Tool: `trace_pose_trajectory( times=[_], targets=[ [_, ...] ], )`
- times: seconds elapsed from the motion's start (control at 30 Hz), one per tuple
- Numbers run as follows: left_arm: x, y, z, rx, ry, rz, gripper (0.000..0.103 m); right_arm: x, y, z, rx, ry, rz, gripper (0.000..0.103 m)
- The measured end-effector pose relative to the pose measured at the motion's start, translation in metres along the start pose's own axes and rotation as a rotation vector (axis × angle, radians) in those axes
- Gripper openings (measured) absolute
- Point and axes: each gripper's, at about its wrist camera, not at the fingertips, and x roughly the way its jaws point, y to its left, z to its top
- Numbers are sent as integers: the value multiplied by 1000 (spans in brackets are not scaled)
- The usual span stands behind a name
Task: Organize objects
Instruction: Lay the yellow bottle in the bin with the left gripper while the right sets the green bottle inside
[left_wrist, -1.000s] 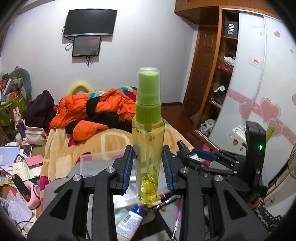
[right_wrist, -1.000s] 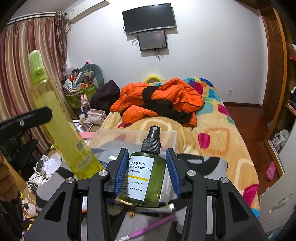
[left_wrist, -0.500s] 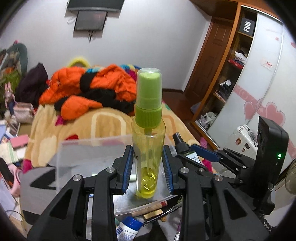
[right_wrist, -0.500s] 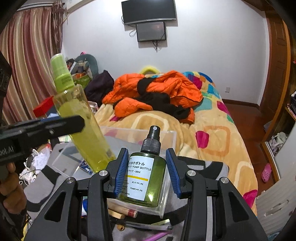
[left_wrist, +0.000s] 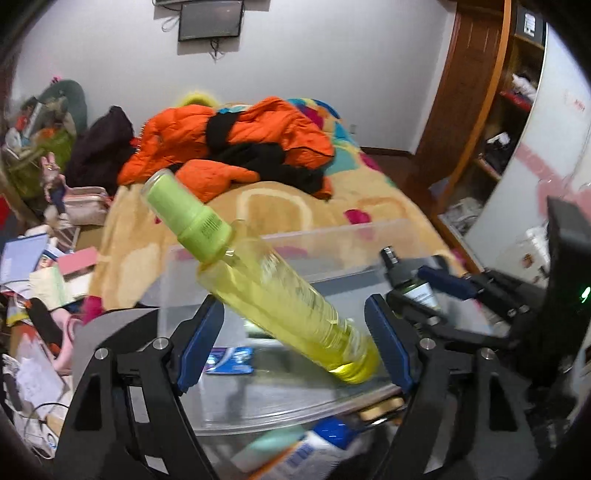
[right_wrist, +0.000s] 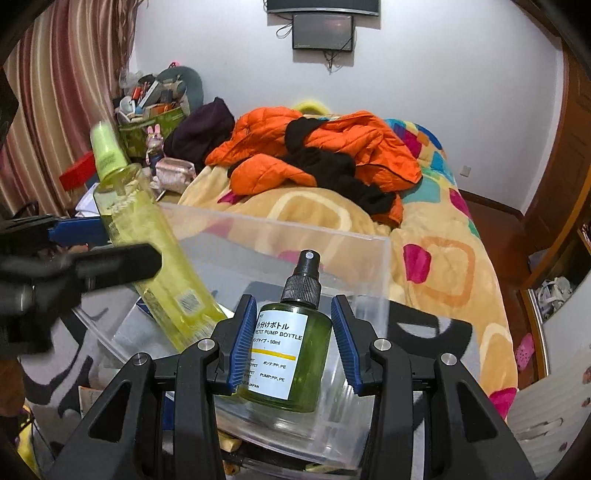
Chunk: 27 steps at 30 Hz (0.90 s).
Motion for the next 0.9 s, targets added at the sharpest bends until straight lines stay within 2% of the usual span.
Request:
trace_pose_trajectory(
  times=[0.23, 0.47, 0.63, 0.9],
  targets=[
    [13, 10, -14, -19, 40, -2, 78, 12, 2, -6, -6, 37, 3, 39],
    [11, 15, -14, 27, 11, 70, 78, 20, 5, -6, -27, 62, 9, 39],
    [4, 18, -15, 38, -9, -3, 97, 25, 9, -8, -36, 73, 20, 39],
    [-19, 20, -8, 22, -94, 1, 102, 24, 10, -8, -34, 74, 19, 39]
  ],
)
